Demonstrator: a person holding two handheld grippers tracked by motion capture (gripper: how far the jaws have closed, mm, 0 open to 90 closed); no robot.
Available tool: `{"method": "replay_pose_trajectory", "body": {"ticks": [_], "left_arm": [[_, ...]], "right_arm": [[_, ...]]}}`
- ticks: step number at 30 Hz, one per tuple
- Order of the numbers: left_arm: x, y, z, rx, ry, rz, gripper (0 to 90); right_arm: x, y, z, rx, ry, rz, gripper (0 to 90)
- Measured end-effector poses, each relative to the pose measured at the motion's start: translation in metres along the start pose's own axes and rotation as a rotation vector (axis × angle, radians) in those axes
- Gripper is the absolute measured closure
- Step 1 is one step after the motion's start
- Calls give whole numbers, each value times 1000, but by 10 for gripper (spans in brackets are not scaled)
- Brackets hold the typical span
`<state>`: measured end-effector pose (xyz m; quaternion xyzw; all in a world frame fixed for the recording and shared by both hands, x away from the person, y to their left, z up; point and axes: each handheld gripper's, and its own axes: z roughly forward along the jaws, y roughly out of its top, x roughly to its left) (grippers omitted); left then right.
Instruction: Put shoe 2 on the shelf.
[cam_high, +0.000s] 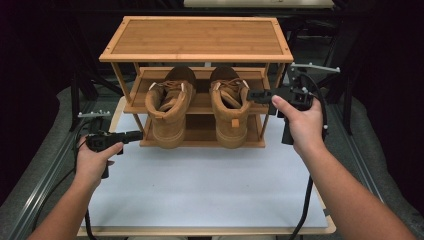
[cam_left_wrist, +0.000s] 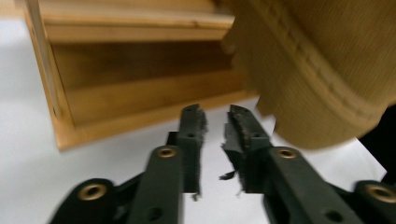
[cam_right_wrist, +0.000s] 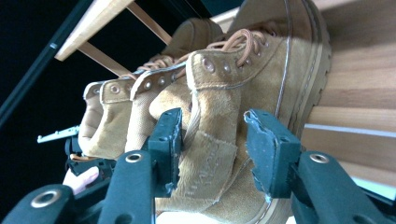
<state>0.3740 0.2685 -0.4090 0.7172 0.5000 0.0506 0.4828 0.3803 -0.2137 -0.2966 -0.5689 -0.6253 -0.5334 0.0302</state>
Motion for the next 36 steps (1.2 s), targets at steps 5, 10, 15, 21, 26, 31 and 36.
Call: {"method": "replay_pose_trajectory", "body": {"ticks": [5, 10, 15, 21, 26, 31, 36], "left_arm": [[-9, 18, 10, -26, 15, 7, 890], [-18, 30, 21, -44, 36, 34, 895], [-21, 38, 33, -43, 67, 45, 896], [-24, 42, 42, -63, 94, 48, 900], [-22, 46, 46, -60, 97, 33, 900], [-22, 48, 48, -61, 93, 33, 900], [-26, 47, 54, -73, 75, 12, 900]], "right_arm": [[-12, -16, -6, -57, 76, 8, 669], [-18, -15, -8, -84, 151, 37, 652], [-24, -7, -14, -147, 76, 13, 769], [-47, -19, 25, -62, -80, 1, 900], [-56, -24, 52, -43, -145, -15, 900], [-65, -28, 64, -47, -137, 23, 900], [-70, -31, 72, -47, -113, 36, 900]]}}
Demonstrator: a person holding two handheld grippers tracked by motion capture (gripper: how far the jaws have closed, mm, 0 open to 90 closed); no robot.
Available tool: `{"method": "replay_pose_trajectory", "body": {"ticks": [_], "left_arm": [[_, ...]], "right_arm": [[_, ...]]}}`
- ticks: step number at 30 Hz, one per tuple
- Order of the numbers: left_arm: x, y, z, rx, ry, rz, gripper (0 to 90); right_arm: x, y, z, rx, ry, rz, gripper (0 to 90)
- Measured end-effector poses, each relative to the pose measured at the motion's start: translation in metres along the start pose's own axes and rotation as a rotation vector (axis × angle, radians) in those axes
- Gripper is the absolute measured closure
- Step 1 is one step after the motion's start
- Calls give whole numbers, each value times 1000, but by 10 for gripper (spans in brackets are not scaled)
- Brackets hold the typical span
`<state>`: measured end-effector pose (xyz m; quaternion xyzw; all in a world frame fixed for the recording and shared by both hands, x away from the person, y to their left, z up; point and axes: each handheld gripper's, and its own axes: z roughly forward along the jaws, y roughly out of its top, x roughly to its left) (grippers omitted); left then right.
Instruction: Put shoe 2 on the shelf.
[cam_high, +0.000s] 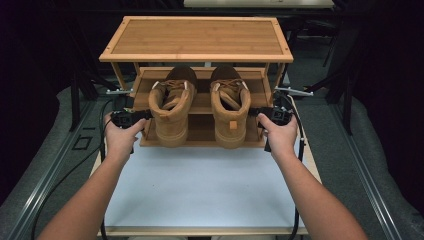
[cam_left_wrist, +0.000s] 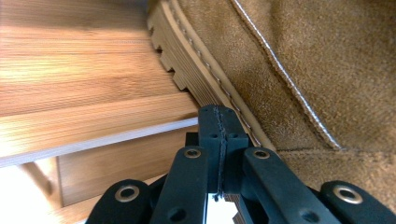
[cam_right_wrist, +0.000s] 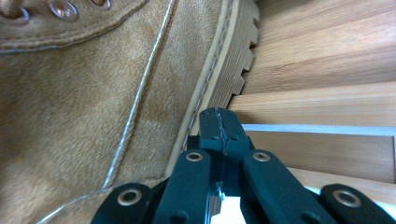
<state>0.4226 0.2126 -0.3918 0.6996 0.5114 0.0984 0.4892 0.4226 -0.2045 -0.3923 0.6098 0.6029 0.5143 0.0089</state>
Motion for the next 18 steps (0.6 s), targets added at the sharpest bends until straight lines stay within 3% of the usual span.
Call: {"method": "replay_pose_trajectory", "body": {"ticks": [1, 4, 8, 9, 12, 13, 15, 18], "left_arm": [[-2, 0, 3, 1, -16, -8, 900], [-10, 1, 11, 0, -35, -5, 900], [-16, 2, 19, -14, -13, 7, 900], [-17, 1, 19, -23, -4, 1, 900], [-18, 3, 18, -33, 31, -11, 900], [-17, 4, 19, -27, 23, -13, 900], [-14, 6, 19, -18, 7, -25, 900], [-16, 5, 19, -4, 22, 12, 900]], "right_arm": [[1, 0, 0, 10, -15, 6, 900], [3, 1, 4, -1, 6, 5, 900], [14, -1, 14, 1, 3, -32, 900], [18, -4, 19, 4, -15, -31, 900], [22, -5, 30, -15, 11, 7, 900], [24, -5, 32, -20, 11, 6, 900], [28, -4, 33, -21, -38, -33, 900], [26, -3, 32, -6, -36, -35, 900]]}}
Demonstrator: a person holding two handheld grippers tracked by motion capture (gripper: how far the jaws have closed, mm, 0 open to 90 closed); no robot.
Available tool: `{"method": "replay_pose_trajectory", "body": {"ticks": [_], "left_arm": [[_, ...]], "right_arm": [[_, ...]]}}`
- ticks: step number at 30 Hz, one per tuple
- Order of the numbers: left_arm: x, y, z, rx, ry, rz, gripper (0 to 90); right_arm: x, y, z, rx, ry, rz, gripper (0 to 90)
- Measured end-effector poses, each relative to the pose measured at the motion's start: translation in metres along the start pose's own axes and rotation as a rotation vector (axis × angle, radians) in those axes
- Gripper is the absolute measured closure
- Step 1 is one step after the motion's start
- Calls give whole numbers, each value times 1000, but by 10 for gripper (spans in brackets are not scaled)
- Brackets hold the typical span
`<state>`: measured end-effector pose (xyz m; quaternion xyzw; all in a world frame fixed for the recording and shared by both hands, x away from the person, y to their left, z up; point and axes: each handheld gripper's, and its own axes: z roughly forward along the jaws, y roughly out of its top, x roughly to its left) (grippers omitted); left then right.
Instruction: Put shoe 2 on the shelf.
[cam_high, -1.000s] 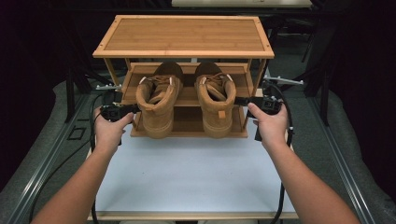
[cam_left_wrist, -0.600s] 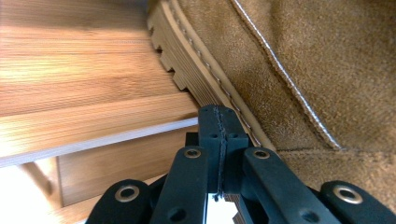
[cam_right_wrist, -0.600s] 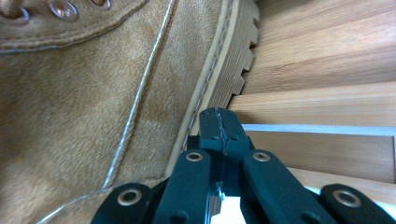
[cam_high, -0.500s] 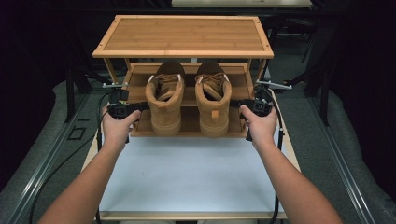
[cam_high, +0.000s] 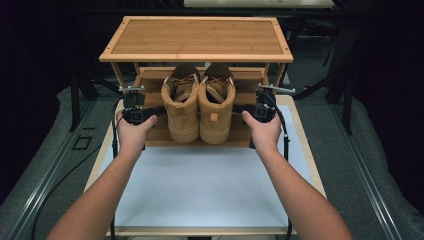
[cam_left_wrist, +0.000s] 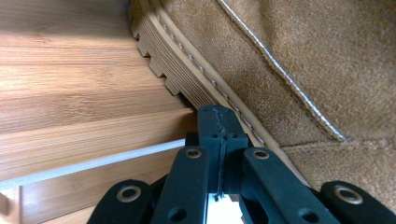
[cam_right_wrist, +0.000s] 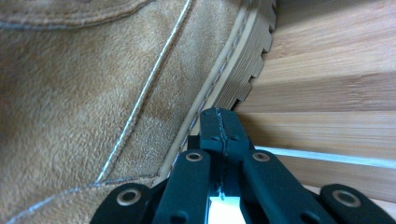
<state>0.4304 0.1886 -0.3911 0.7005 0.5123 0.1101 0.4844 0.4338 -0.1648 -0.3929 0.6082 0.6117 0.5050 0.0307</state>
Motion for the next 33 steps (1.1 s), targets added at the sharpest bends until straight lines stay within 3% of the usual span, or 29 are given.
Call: {"method": "replay_pose_trajectory", "body": {"ticks": [3, 6, 9, 16, 18, 20, 25, 29, 30, 31, 33], "left_arm": [[1, -1, -1, 4, -2, 15, 900], [1, -2, -4, 5, -22, 2, 900], [-3, -6, -11, 17, -37, 25, 900], [-15, -40, -37, 70, -91, 96, 900], [-17, -46, -39, 92, -89, 94, 900], [-21, -48, -36, 104, -102, 87, 900], [-26, -41, -41, 83, -93, 82, 900], [-30, -28, -47, 49, -96, 84, 900], [-30, -24, -45, 46, -96, 83, 900], [-31, -22, -42, 49, -84, 76, 900], [-30, -19, -36, 55, -68, 74, 900]], "right_arm": [[-1, 1, 0, 12, 9, 4, 900], [-1, 2, -2, 31, 19, 18, 900], [-1, -1, -9, 51, 41, -9, 900], [6, -44, -32, 137, 111, -73, 900], [8, -51, -34, 160, 87, -95, 900], [7, -53, -34, 164, 107, -78, 900], [11, -49, -36, 163, 101, -56, 900], [19, -38, -42, 100, 137, -65, 900], [23, -33, -46, 123, 65, -89, 900], [23, -31, -44, 96, 91, -90, 900], [21, -27, -38, 93, 71, -71, 900]]}}
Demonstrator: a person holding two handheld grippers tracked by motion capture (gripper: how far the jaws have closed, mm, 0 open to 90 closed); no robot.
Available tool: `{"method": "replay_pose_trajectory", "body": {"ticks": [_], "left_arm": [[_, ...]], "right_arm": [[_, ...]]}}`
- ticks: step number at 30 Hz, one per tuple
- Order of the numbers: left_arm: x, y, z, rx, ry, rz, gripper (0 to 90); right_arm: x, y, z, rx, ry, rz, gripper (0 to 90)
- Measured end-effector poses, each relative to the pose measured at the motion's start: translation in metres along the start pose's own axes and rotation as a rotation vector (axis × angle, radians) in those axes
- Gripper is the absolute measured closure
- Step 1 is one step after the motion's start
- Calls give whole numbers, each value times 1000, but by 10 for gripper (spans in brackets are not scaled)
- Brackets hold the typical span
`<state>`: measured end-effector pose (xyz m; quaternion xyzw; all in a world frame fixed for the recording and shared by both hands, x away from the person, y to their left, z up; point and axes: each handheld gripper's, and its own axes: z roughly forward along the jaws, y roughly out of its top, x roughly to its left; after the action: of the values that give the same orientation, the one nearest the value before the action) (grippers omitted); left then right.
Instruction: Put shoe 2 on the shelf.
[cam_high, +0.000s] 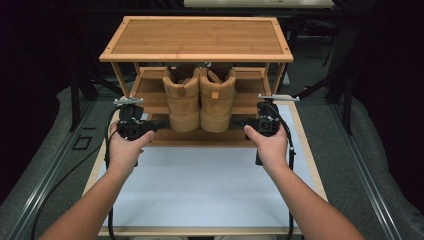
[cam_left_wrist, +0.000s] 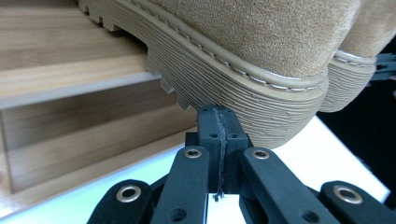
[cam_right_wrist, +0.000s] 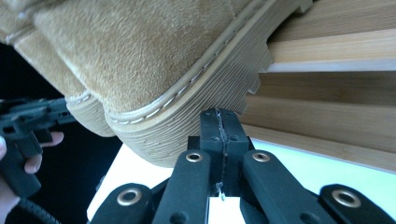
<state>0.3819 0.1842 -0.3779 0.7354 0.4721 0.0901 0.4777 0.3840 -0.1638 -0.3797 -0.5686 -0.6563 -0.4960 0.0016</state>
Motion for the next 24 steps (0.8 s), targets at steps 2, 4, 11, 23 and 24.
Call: {"method": "replay_pose_trajectory", "body": {"ticks": [2, 4, 11, 23, 24], "left_arm": [[3, 2, 5, -17, 3, -19, 900], [7, 5, 8, -23, 2, -34, 900], [12, 13, 19, -24, 4, -53, 900], [18, 18, 27, -48, 37, -58, 900], [19, 18, 27, -47, 31, -62, 900]], "right_arm": [[-4, 3, 5, -11, 10, 21, 900], [-7, 7, 8, -18, 20, 35, 900], [-12, 19, 17, -28, -6, 61, 900], [-13, 27, 28, -44, -26, 59, 900], [-14, 27, 28, -43, -25, 61, 900]]}}
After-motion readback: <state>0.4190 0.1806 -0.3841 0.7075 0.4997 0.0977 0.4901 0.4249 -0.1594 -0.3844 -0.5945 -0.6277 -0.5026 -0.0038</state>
